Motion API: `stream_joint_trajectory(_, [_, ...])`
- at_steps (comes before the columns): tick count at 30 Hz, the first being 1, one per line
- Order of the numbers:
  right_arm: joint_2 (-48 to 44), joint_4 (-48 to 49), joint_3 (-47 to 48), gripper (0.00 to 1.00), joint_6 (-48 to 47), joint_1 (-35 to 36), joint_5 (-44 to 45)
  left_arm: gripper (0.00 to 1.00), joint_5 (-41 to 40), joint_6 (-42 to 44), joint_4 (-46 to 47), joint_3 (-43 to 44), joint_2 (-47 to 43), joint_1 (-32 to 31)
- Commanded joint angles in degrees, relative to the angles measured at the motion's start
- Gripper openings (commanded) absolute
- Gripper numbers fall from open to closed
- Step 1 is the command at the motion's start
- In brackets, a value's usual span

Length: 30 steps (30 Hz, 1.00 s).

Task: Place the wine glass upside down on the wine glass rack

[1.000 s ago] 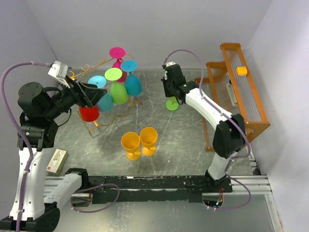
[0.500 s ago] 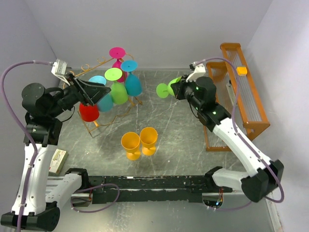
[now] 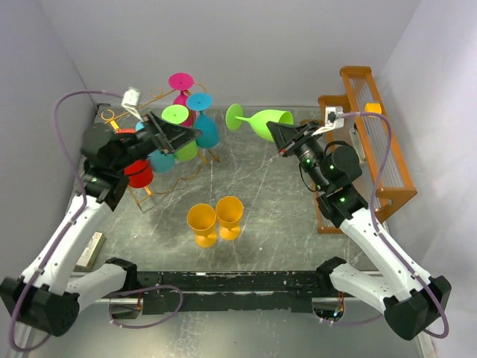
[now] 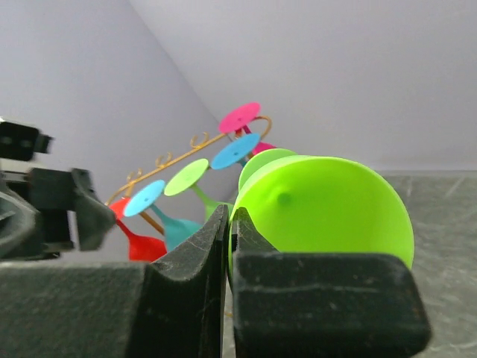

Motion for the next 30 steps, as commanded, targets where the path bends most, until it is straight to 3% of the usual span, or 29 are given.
stream_joint_trajectory(1, [-2.1,10.0,-1.9,0.0,5.7,-0.1,-1.6,0.73,-9.6,-0.3,3.4,3.9,3.5,-10.7])
stream_joint_trajectory(6, [-3.5,13.1,-3.4,0.0,8.0,-0.1,-1.3,0.75,-22.9,-6.4,10.1,-0.3,4.2,-18.0])
stream_joint_trajectory(13, [-3.8,16.0,-4.6,0.0,10.5,-0.1,-1.9,0.74,-33.1,-10.7,12.4,-0.3,7.2,-24.1])
stream_joint_trajectory(17, [-3.6,17.9,-5.4,0.0,12.1,-0.2,-2.8,0.73,-38.8,-11.2,12.2,1.8,8.9,-26.7])
stream_joint_trajectory(21, [-3.5,19.0,-5.4,0.0,13.0,-0.1,-3.7,0.72,-47.1,-13.5,5.2,4.2,10.5,-29.0])
stream_joint_trajectory(30, [-2.5,19.9,-5.5,0.0,14.6,-0.2,-6.5,0.69,-53.7,-16.2,6.8,5.7,14.2,-30.3])
